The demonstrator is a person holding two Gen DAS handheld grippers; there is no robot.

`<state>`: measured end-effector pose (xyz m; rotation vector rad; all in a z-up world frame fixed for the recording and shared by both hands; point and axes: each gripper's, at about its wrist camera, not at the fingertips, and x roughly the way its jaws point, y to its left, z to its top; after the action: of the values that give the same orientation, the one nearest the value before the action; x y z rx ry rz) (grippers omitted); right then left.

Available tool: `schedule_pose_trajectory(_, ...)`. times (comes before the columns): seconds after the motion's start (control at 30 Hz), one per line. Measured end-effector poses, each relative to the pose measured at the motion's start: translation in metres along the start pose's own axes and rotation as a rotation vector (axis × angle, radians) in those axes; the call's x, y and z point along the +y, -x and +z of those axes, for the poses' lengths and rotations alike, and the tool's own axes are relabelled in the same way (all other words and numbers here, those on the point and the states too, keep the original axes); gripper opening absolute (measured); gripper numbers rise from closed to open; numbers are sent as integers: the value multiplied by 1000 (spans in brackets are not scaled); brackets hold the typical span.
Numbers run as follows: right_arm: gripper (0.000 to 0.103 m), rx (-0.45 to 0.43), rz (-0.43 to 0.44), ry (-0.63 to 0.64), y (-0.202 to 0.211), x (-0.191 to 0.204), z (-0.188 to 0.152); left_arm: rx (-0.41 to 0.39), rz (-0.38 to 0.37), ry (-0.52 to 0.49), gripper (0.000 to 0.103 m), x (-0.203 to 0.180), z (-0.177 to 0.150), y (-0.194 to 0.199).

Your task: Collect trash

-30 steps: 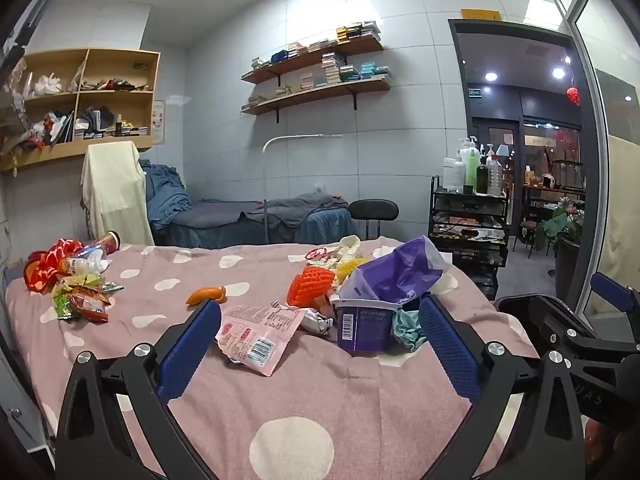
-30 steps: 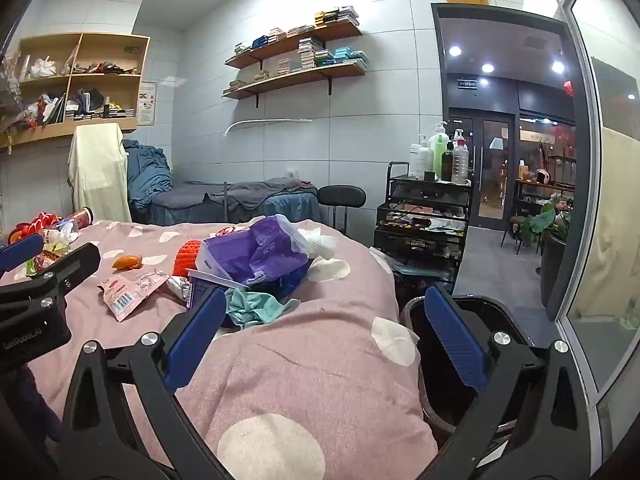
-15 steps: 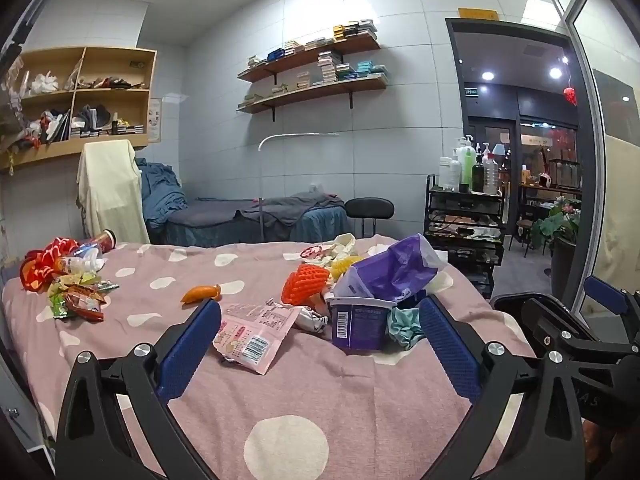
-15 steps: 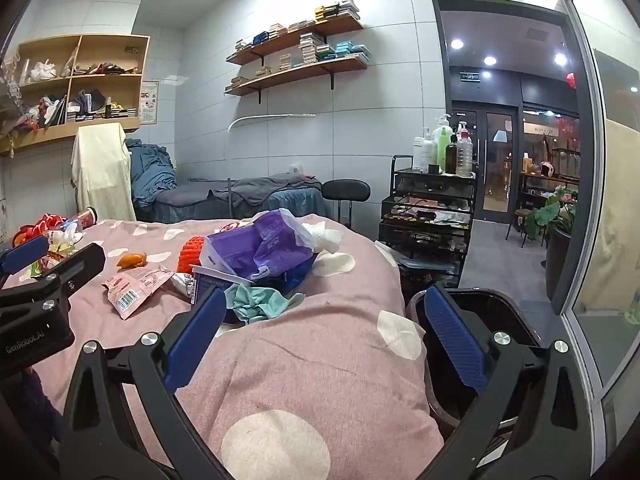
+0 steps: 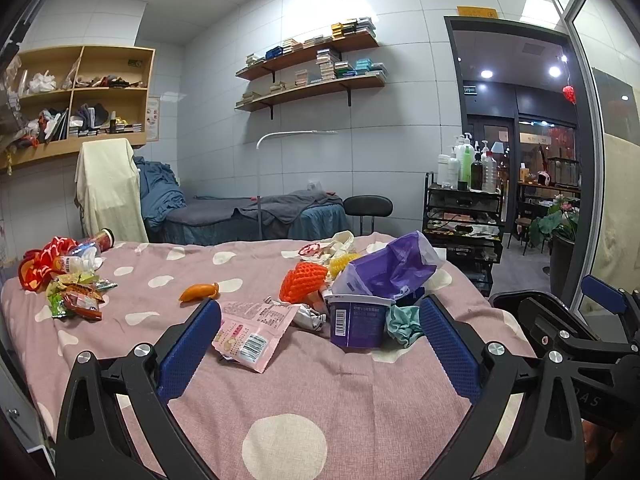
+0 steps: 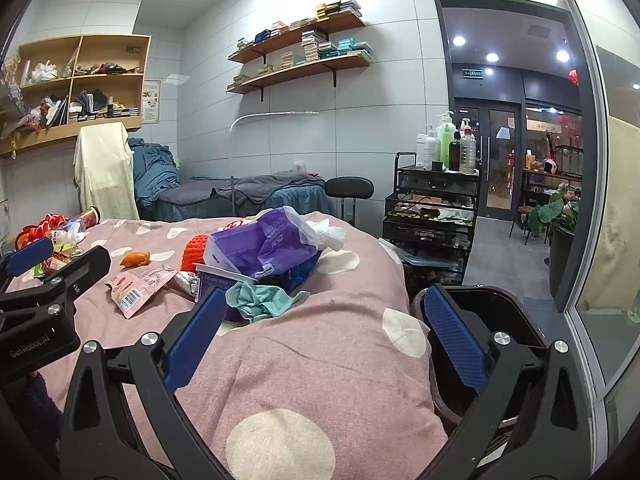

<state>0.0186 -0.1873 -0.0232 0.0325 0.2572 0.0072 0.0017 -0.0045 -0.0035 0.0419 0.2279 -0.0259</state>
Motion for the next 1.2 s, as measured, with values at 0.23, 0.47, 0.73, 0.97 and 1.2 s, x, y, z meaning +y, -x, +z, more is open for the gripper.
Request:
schedule_pose_trajectory(0.23,98,2,4,0,-3,0,0,5,-2,-1,98,-1,0,-1)
schedule_pose_trajectory(0.47,98,7,10,2,-4,2,-1,6,-2,-2,98,-2,-1,-2)
schedule_pose_trajectory(0.73,98,12,17,4,-4,3,-2,6,-3,-2,98,-2,-2,-2)
schedule_pose_trajectory(0.97,98,18,23,-2,-4,4,-4,8,-2,-1,98,-1,-2,-3)
schedule_pose_trajectory(1.2,98,27,32,-6,-4,3,-6,12,0,0,98,0,-5,-3)
